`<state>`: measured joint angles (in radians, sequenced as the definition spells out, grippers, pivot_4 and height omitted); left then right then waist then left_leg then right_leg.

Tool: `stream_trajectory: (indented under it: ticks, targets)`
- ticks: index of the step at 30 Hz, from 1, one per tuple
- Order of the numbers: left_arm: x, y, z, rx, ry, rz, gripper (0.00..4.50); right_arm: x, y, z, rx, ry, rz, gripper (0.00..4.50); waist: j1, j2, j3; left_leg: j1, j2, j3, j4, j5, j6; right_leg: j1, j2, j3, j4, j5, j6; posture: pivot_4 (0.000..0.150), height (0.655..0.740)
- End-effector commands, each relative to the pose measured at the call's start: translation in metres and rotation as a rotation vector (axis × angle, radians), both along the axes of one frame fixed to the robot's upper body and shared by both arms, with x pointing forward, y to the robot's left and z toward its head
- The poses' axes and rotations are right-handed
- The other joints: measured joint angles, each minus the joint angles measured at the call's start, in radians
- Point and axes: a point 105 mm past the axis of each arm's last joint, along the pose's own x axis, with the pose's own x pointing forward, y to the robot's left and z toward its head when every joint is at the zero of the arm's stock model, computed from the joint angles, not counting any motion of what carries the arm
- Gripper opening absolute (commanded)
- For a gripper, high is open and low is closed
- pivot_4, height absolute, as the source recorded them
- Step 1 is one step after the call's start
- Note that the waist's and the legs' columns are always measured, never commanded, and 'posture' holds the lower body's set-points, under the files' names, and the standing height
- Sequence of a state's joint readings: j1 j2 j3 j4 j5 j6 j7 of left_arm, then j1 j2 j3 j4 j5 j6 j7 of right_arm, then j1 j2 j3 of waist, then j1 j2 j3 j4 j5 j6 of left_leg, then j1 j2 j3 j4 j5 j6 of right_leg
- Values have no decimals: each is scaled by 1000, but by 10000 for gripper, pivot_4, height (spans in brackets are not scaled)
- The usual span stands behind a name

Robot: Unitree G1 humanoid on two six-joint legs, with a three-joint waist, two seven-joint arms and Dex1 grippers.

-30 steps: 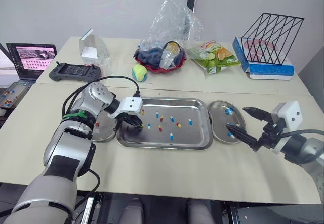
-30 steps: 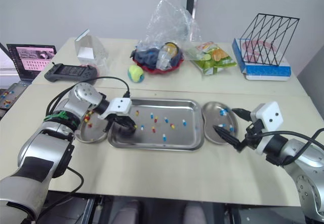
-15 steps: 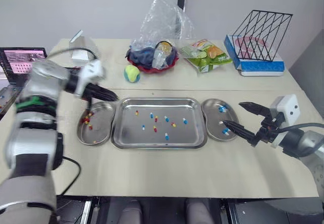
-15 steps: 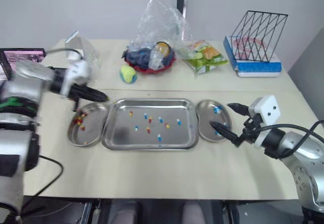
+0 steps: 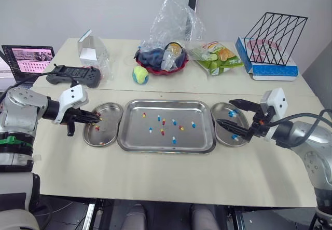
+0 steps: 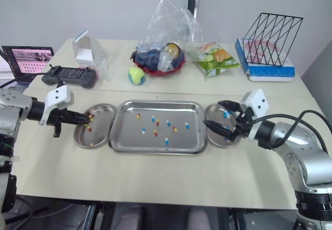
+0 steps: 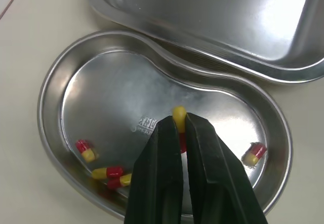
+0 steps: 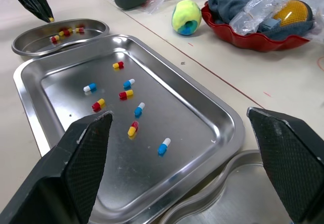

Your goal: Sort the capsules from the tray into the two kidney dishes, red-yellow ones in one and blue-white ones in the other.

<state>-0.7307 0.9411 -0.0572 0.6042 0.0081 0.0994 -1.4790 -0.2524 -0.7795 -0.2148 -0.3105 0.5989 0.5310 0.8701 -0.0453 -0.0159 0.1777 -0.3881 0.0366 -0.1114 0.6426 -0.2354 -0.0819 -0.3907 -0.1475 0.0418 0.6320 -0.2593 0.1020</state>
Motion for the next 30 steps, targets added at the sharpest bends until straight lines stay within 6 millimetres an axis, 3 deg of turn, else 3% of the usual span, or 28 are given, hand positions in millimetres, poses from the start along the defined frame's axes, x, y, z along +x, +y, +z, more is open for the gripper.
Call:
stream_trajectory:
  ticks: [1,4,8,12,17,21,30]
  targets:
    - [1,3,10,9,-56,20,435,-1,0,9,-7,-45,8,45000,0,0,0,0,0,0,0,0,0,0,0,0,0,0,0,1500,7380]
    - [3,-1,13,-24,-56,31,435,-1,0,9,-7,-45,8,45000,1,0,0,0,0,0,0,0,0,0,0,0,0,0,0,1500,7380]
    - [9,3,18,-15,-104,47,13680,-4,0,7,-8,-39,11,45000,1,0,0,0,0,0,0,0,0,0,0,0,0,0,0,1500,7380]
    - [12,9,36,-88,-141,85,26501,-6,-2,8,-5,-40,16,45000,1,0,0,0,0,0,0,0,0,0,0,0,0,0,0,1500,7380]
    - [11,29,53,-138,-197,166,43805,-4,-14,14,-12,-67,1,45000,-4,0,0,0,0,0,0,0,0,0,0,0,0,0,0,1500,7380]
    - [2,61,54,-151,-257,276,44763,4,-37,26,39,-120,-70,45000,-7,0,0,0,0,0,0,0,0,0,0,0,0,0,0,1500,7380]
    - [-31,111,63,-409,-423,493,44763,12,-99,9,50,-71,-213,45000,-8,0,0,1,0,0,-1,0,0,0,0,0,0,0,0,1500,7380]
